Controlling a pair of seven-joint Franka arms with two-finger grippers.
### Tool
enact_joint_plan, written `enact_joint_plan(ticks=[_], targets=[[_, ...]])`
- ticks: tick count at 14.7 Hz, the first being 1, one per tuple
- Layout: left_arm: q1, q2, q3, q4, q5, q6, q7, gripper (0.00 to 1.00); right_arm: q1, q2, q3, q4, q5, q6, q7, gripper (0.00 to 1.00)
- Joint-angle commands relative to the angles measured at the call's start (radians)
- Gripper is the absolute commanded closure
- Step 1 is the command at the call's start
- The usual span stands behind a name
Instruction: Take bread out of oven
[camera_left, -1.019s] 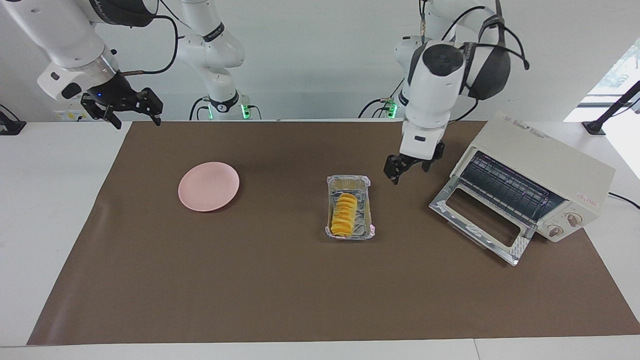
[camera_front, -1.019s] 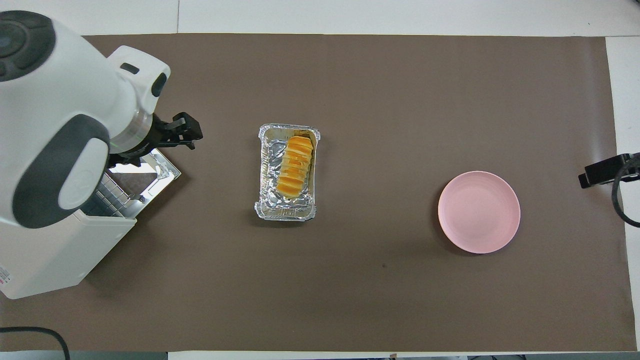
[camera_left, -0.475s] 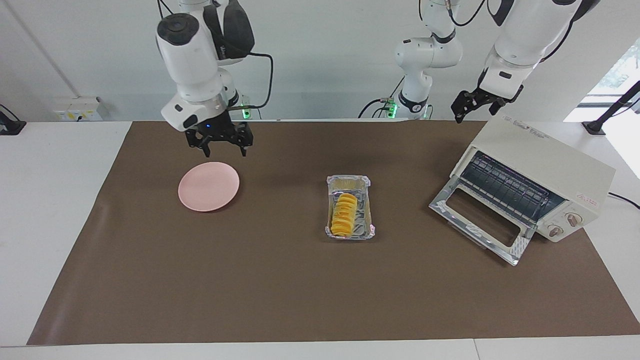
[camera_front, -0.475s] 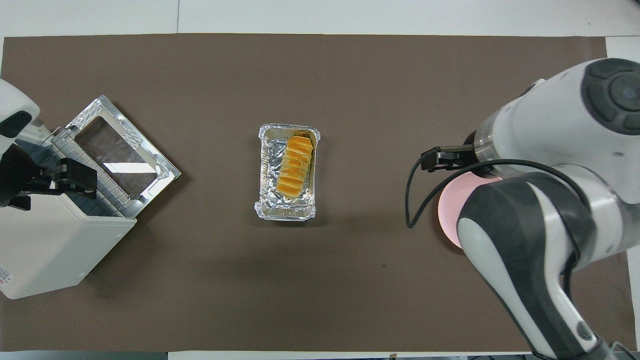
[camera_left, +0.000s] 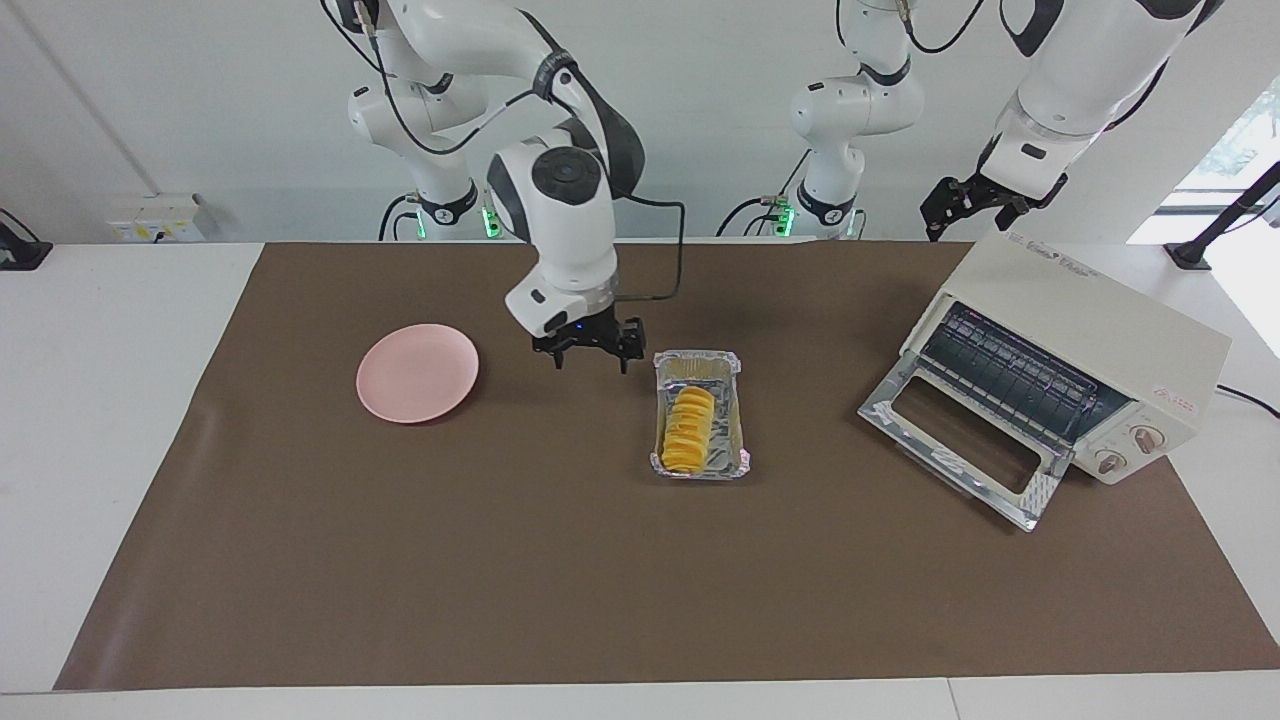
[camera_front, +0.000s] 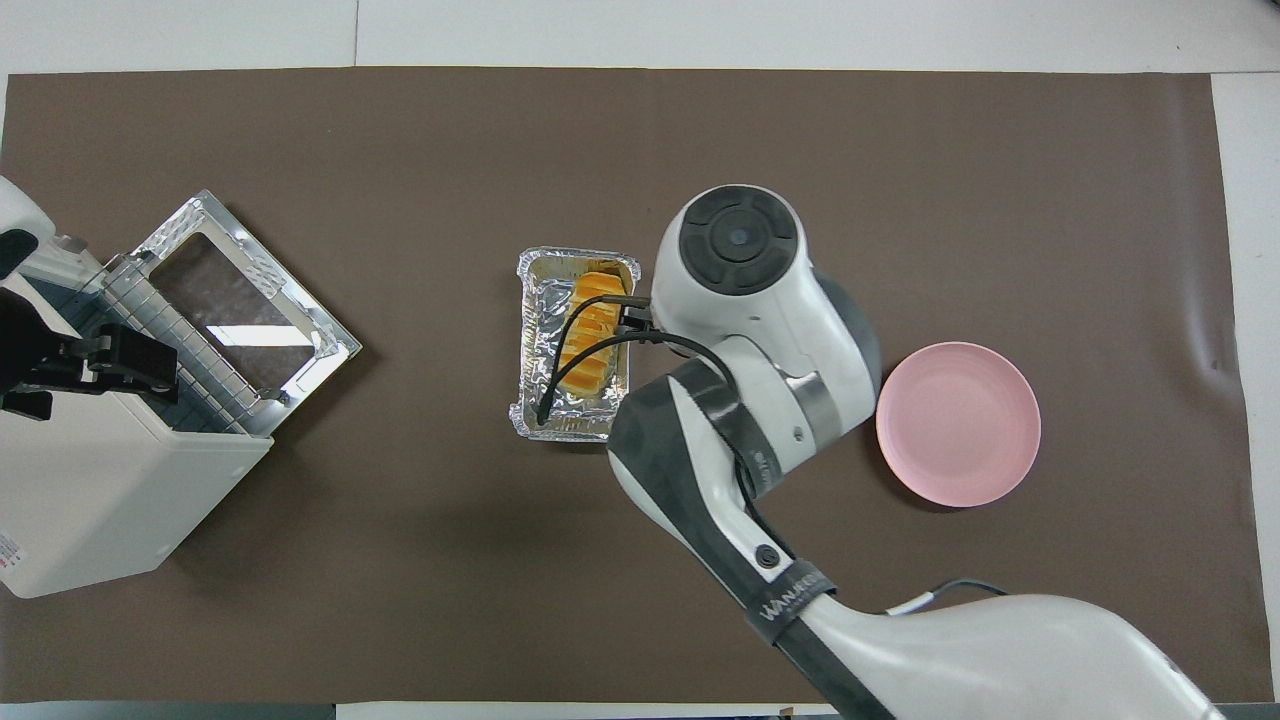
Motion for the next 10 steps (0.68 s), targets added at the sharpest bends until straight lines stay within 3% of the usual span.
enact_joint_plan(ticks=[1, 10], targets=[[0.001, 0.047, -0.002, 0.002, -0.019, 0.02, 0.013, 0.0, 0.022, 0.117, -0.007, 0.117, -0.018, 0.015, 0.054, 0.0], [0.007, -0.001, -0.004, -0.01, -0.019, 0.02, 0.019, 0.0, 0.045, 0.111, -0.011, -0.027, -0.05, 0.123, 0.046, 0.03]])
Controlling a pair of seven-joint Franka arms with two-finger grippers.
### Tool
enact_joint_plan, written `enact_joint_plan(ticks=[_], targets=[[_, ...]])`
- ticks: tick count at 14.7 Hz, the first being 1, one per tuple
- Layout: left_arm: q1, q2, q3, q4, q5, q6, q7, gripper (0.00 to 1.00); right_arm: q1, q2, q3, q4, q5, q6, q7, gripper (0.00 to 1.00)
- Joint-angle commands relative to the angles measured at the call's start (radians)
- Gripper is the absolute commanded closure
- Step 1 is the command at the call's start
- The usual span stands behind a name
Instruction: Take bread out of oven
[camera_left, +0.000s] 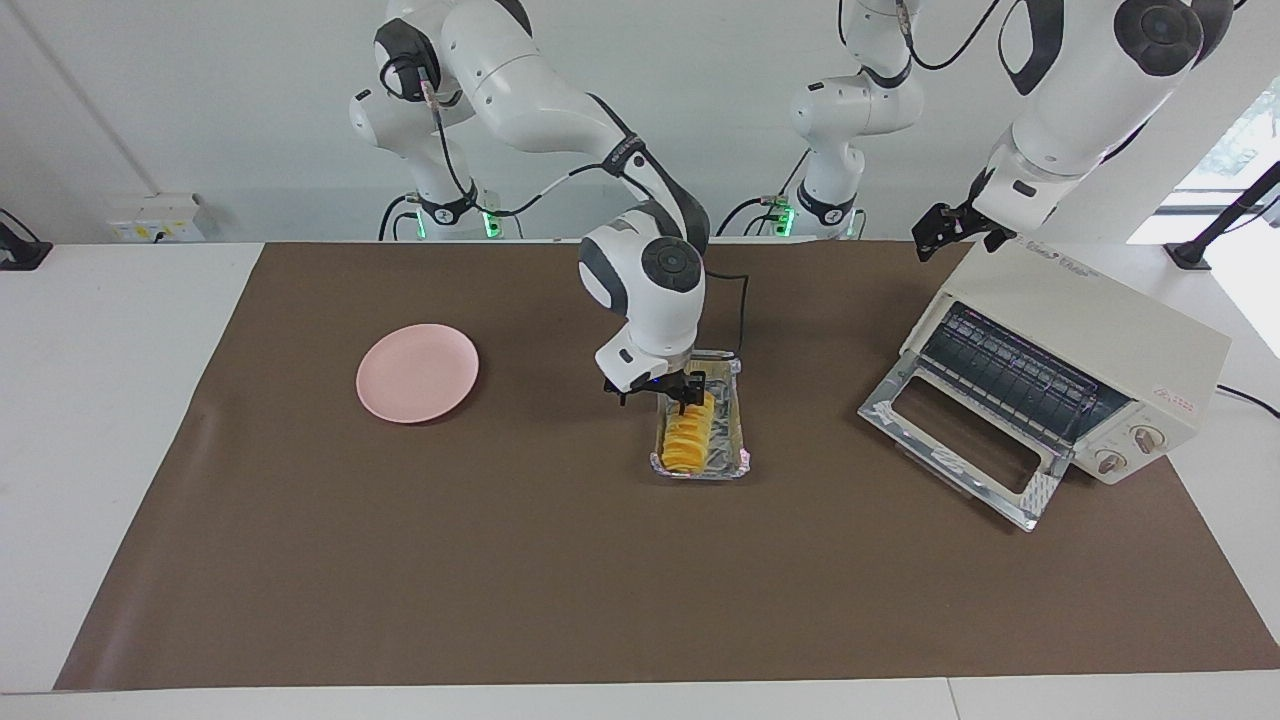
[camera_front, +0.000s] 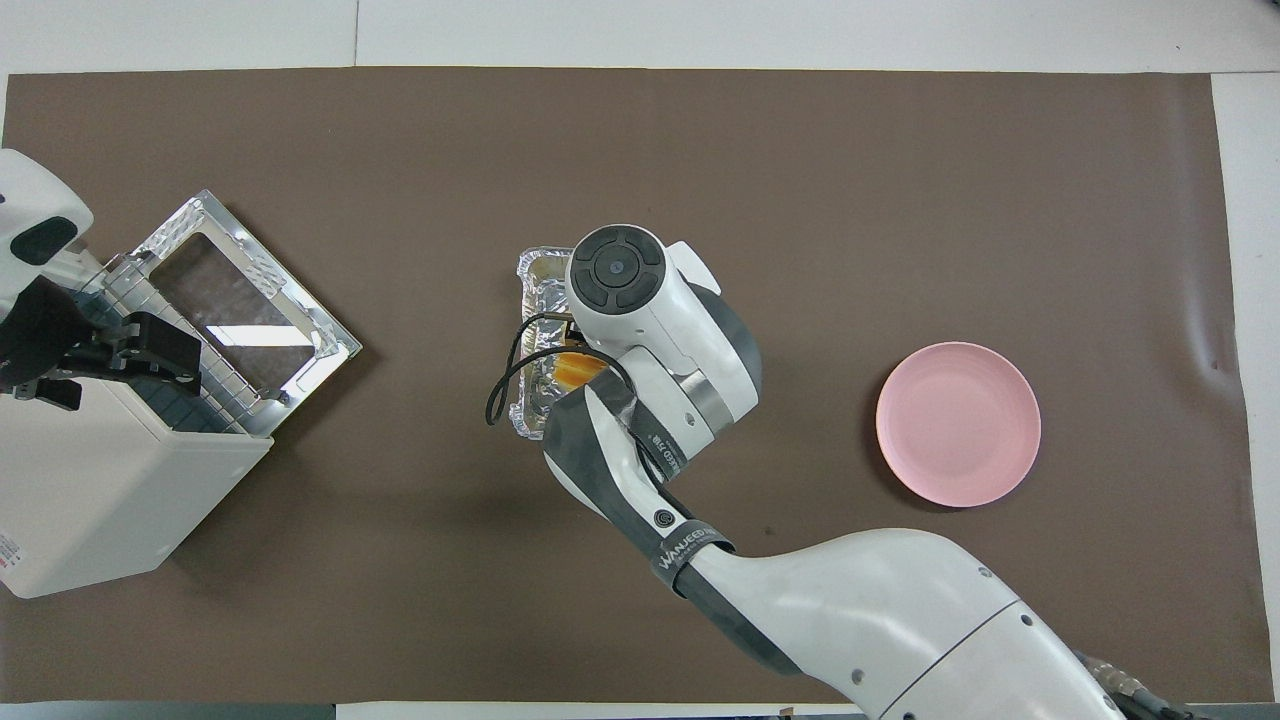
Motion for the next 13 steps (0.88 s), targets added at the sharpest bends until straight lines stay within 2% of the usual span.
enact_joint_plan(ticks=[1, 2, 4, 5, 13], targets=[[0.008, -0.036, -0.002, -0.019, -0.014, 0.017, 0.019, 0.0, 0.002, -0.028, -0.005, -0.068, -0.021, 0.053, -0.003, 0.14], [0.008, -0.036, -0.002, -0.02, -0.014, 0.019, 0.019, 0.0, 0.002, -0.028, -0.005, -0.068, -0.021, 0.052, -0.003, 0.36], [0.005, -0.036, -0.002, -0.018, -0.014, 0.016, 0.012, 0.0, 0.001, -0.028, -0.004, -0.064, -0.021, 0.052, -0.009, 0.94], [0.005, -0.038, -0.002, -0.018, -0.014, 0.013, 0.006, 0.0, 0.001, -0.028, -0.004, -0.061, -0.021, 0.049, -0.018, 1.0], [0.016, -0.042, -0.002, -0.018, -0.014, 0.013, 0.003, 0.0, -0.01, -0.028, -0.004, -0.045, -0.013, 0.033, -0.037, 1.0]])
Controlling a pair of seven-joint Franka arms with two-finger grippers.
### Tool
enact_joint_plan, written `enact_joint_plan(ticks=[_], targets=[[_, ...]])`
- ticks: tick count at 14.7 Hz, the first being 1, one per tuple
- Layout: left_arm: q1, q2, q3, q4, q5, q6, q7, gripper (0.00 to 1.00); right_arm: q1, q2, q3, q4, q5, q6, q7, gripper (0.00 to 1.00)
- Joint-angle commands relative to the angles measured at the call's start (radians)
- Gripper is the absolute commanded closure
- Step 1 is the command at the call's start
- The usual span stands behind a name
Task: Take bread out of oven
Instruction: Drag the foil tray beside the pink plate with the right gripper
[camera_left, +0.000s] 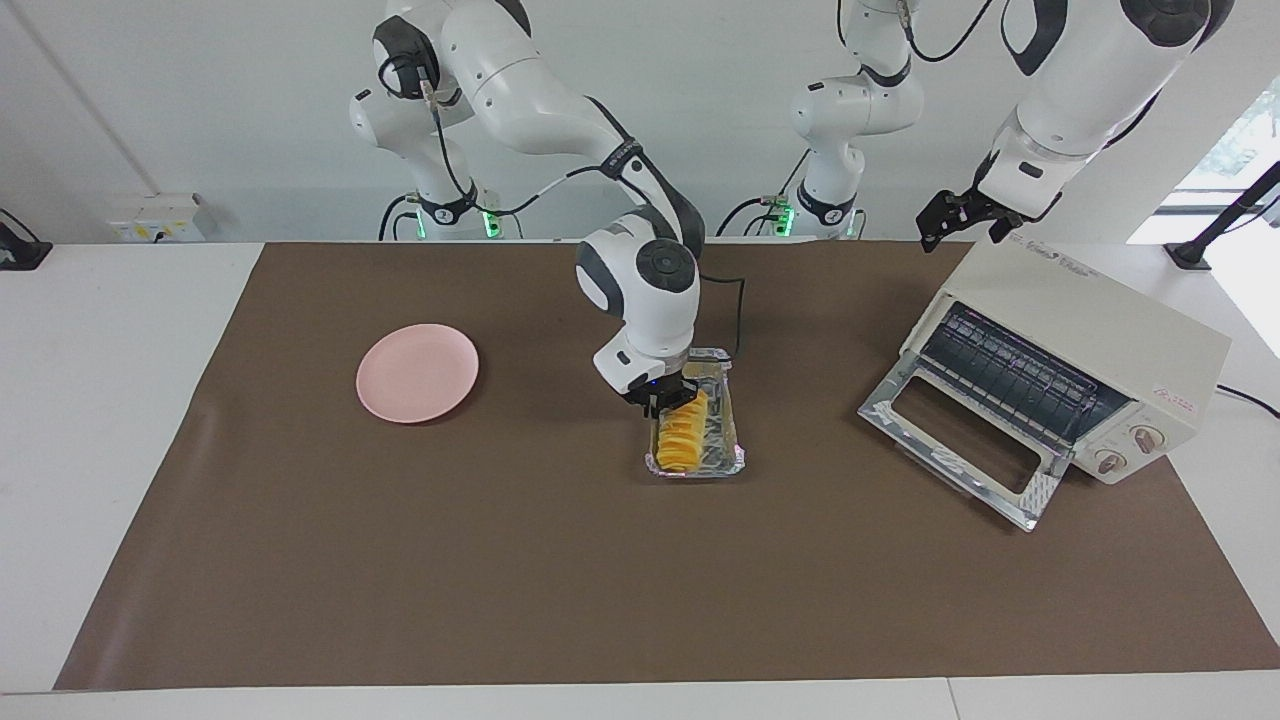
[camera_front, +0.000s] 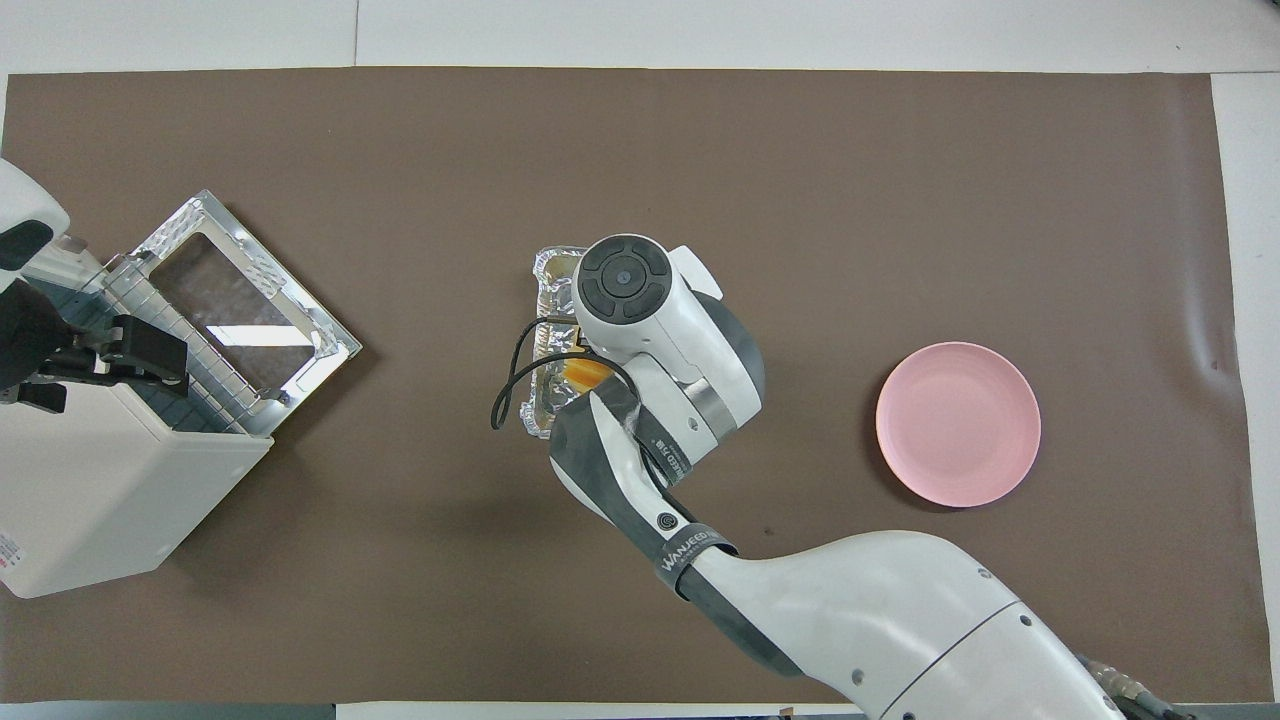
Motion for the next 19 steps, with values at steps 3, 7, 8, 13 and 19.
enact_joint_plan(ticks=[3, 7, 8, 13, 19], targets=[[0.014, -0.022, -0.005, -0.018, -0.014, 0.013, 0.002, 0.0, -0.029, -0.014, -0.001, 0.075, 0.0, -0.114, -0.046, 1.0], [0.014, -0.022, -0.005, -0.018, -0.014, 0.013, 0.002, 0.0, -0.142, -0.019, 0.0, 0.198, 0.059, -0.268, -0.165, 1.0], [0.014, -0.022, -0.005, -0.018, -0.014, 0.013, 0.002, 0.0, -0.184, -0.023, 0.0, 0.206, 0.07, -0.275, -0.217, 1.0], [0.014, -0.022, -0.005, -0.018, -0.014, 0.013, 0.002, 0.0, -0.386, -0.03, 0.0, 0.192, 0.075, -0.236, -0.562, 1.0], [0.014, -0.022, -0.005, -0.018, -0.014, 0.013, 0.002, 0.0, -0.538, -0.025, -0.002, 0.057, 0.072, -0.058, -0.825, 1.0]])
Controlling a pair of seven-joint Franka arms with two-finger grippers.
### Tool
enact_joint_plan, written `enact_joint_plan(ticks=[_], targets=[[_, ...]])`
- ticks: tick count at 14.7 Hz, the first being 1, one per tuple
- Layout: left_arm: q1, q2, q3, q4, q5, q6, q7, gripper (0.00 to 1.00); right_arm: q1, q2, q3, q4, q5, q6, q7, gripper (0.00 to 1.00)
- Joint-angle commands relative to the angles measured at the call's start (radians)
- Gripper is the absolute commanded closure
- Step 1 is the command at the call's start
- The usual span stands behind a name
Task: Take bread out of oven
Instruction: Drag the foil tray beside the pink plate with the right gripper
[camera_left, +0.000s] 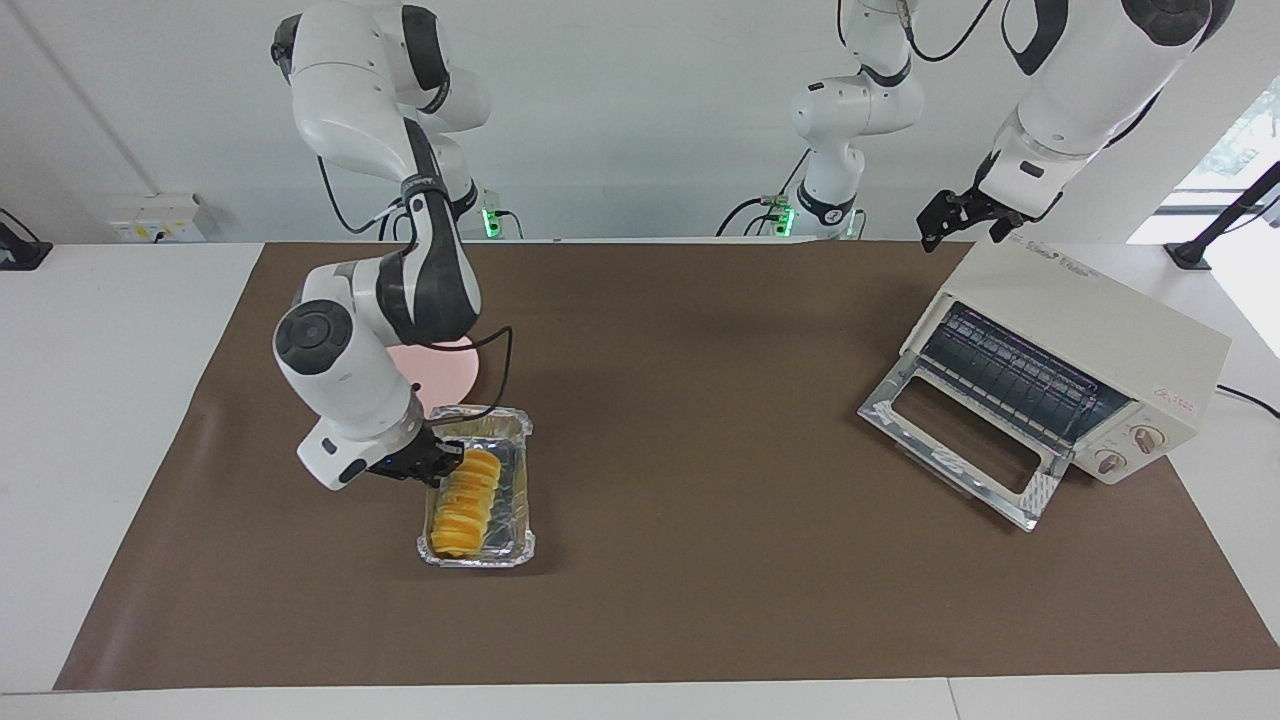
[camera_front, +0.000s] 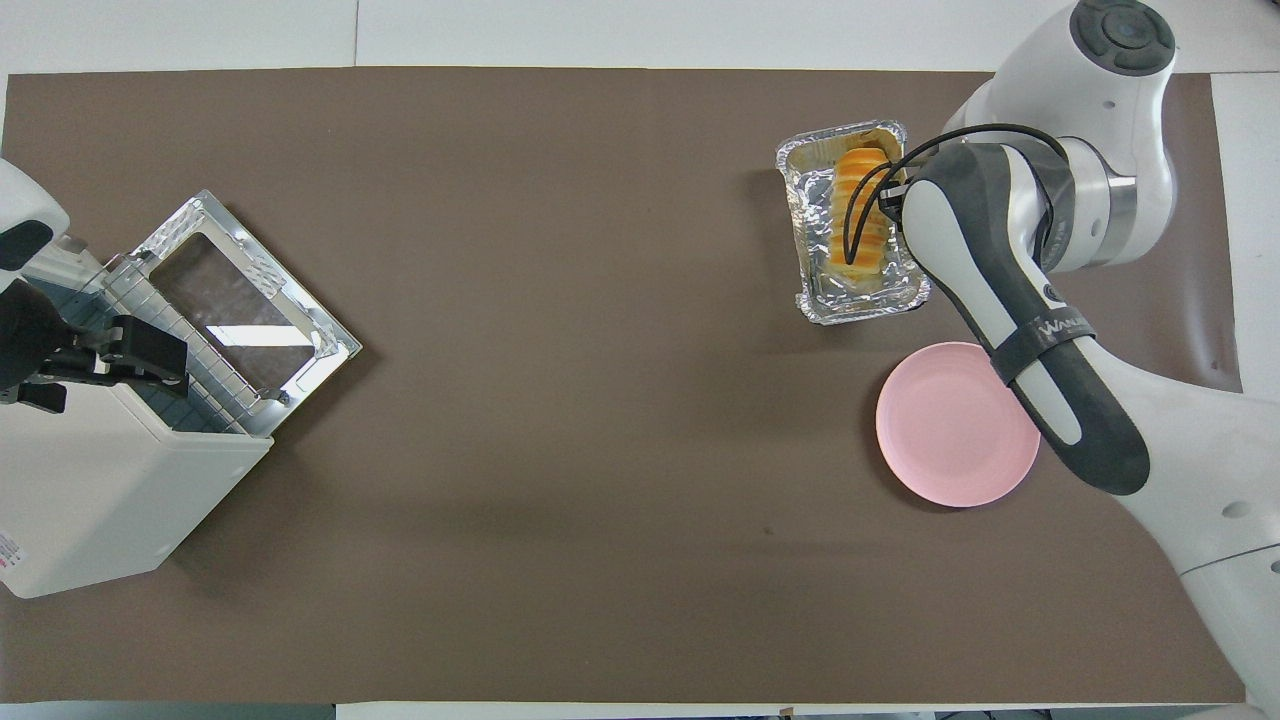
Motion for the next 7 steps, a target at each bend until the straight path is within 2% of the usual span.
enact_joint_plan(ticks=[1, 7], targets=[[0.014, -0.022, -0.005, -0.018, -0.014, 0.013, 0.002, 0.0, -0.028, -0.006, 0.011, -0.062, 0.012, 0.091, -0.063, 1.0], [0.014, -0.022, -0.005, -0.018, -0.014, 0.013, 0.004, 0.0, -0.087, 0.0, 0.011, -0.064, 0.011, 0.118, -0.193, 1.0]])
